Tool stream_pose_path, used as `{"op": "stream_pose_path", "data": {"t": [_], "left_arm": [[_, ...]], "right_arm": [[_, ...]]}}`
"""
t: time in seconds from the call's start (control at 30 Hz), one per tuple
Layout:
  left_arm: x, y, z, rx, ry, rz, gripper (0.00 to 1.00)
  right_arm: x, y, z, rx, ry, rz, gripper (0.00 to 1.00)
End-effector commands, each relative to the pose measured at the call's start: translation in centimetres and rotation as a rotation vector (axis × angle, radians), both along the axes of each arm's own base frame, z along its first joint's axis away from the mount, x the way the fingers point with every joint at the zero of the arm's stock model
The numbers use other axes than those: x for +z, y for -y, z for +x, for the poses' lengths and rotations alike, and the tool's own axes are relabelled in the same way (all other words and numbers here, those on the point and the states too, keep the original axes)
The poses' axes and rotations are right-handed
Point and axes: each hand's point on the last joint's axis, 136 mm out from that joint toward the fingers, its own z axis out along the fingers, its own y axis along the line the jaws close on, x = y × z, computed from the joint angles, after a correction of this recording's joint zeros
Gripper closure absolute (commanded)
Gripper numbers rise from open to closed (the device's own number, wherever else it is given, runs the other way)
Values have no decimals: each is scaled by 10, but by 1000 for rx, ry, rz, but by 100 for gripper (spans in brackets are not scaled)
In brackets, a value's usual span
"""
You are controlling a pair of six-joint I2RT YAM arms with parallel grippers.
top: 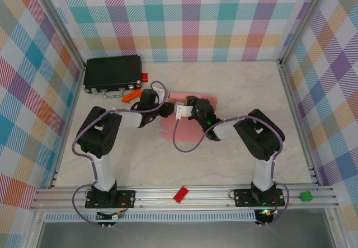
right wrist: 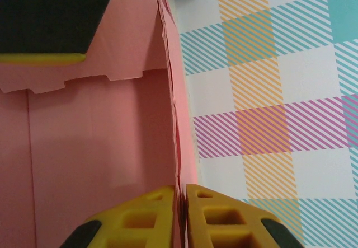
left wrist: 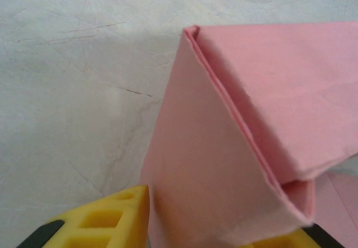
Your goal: Fold the paper box
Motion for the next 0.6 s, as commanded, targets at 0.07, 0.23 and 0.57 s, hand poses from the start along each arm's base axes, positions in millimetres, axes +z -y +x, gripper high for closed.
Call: {"op": "stream_pose_path", "data": {"t": [0.07,0.23,0.57], "left_arm": [[2,7,4,19,37,25,68],[0,5,6,50,36,50,74],[5,5,3,49,59,62,91]], "right_arm": [[-24,-3,-5,14,-65,-37,86],[-25,-5,-7,15,-70,-34,86],[-23,-6,-8,15,-70,-26,85]]}}
